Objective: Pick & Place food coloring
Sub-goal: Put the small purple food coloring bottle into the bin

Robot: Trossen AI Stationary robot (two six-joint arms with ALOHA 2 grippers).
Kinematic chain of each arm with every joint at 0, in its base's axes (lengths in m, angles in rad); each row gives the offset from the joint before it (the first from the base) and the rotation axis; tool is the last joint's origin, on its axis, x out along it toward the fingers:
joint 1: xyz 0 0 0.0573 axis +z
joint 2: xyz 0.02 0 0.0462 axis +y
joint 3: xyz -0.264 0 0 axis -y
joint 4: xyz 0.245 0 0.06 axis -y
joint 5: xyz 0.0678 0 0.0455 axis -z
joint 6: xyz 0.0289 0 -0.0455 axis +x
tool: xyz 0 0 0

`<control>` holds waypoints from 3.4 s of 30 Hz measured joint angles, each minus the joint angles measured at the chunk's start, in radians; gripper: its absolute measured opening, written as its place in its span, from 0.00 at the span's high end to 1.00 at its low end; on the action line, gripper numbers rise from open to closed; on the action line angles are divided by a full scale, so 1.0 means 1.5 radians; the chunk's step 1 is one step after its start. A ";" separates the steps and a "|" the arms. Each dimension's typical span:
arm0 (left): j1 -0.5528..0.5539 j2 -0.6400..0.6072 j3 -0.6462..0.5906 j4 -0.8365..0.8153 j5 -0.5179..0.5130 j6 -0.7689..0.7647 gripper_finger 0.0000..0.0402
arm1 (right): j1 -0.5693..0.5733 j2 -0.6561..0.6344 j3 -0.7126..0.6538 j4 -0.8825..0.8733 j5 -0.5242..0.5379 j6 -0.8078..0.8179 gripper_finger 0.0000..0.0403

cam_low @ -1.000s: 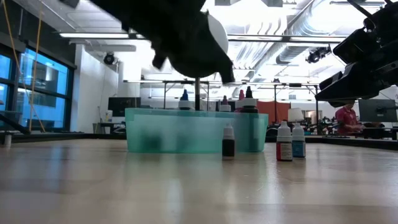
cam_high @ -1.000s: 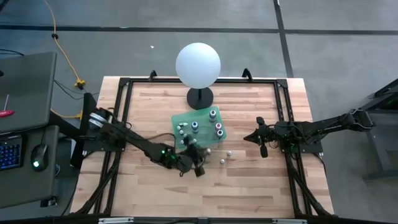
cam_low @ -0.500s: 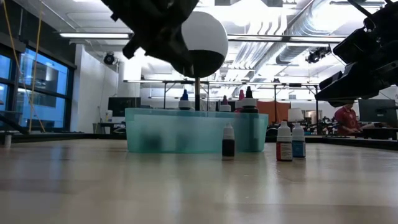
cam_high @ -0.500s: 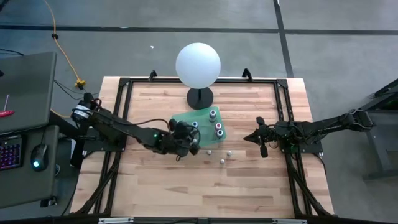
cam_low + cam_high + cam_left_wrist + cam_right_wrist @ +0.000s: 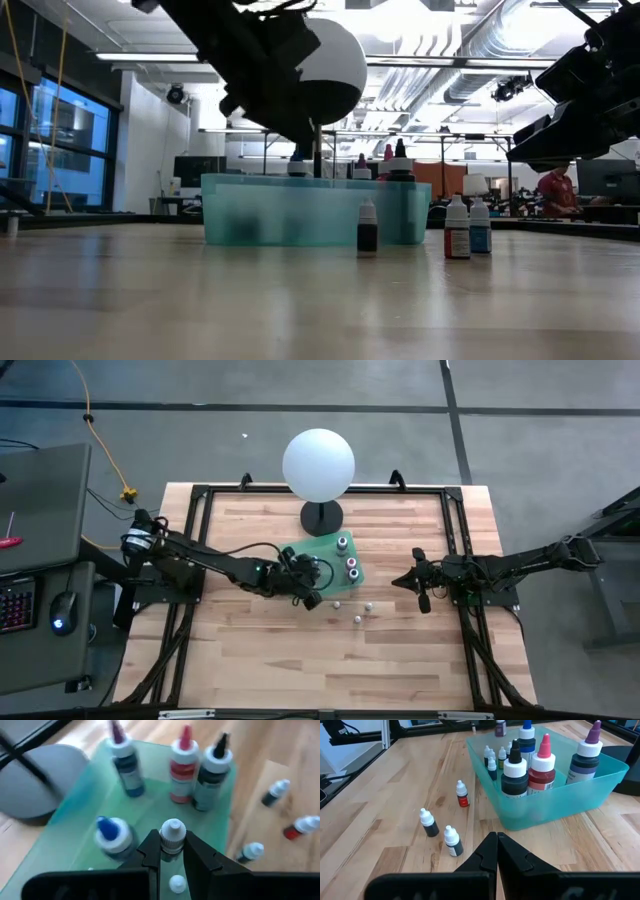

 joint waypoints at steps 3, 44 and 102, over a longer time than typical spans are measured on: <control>0.000 0.026 0.002 0.063 0.027 0.065 0.90 | 0.000 0.000 0.000 0.000 0.000 0.000 0.99; 0.076 0.147 0.000 0.182 0.147 0.039 0.90 | 0.000 0.000 0.000 0.000 0.000 0.000 0.99; 0.076 0.164 0.001 0.181 0.166 0.034 0.66 | 0.000 0.000 0.000 0.000 0.000 0.000 0.99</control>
